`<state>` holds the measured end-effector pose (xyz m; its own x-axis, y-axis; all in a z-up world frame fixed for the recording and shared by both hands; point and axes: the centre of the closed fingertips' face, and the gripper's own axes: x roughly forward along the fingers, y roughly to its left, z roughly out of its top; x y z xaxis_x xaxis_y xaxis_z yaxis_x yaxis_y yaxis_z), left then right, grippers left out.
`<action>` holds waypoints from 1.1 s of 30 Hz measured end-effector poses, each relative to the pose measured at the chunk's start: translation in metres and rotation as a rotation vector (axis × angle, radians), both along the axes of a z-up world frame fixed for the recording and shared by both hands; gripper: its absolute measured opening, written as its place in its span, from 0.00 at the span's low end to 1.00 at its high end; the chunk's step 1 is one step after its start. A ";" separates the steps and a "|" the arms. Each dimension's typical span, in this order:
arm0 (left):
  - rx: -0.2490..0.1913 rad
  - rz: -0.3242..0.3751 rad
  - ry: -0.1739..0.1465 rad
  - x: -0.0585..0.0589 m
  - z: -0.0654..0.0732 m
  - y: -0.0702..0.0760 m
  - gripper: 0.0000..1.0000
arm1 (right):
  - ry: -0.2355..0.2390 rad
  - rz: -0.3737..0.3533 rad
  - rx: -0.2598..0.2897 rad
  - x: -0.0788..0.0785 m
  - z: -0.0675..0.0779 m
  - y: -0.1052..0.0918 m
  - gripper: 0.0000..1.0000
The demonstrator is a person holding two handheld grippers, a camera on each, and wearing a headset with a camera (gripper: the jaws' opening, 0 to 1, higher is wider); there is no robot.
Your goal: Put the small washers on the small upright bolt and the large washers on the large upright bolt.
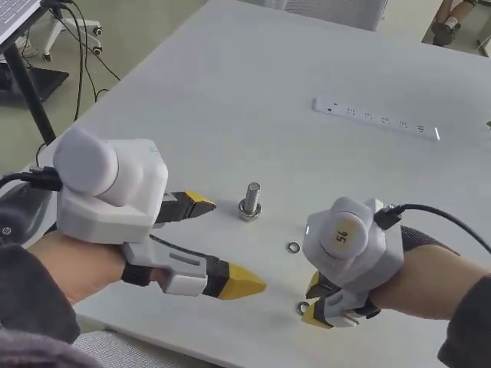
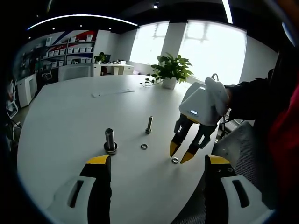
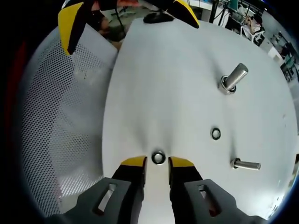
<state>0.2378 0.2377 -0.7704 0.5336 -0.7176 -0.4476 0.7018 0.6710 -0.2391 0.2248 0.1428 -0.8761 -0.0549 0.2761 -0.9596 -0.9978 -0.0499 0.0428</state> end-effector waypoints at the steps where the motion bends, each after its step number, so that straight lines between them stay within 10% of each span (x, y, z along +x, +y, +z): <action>1: -0.001 0.001 0.000 0.000 0.000 0.000 0.82 | -0.006 0.005 -0.001 0.001 -0.001 0.000 0.20; 33: -0.003 0.006 0.001 0.002 -0.001 0.001 0.81 | -0.066 0.000 0.005 0.018 -0.002 -0.003 0.14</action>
<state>0.2394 0.2385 -0.7712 0.5377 -0.7154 -0.4461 0.6974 0.6747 -0.2415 0.2424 0.1395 -0.8779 0.0081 0.2807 -0.9598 -0.9985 -0.0500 -0.0231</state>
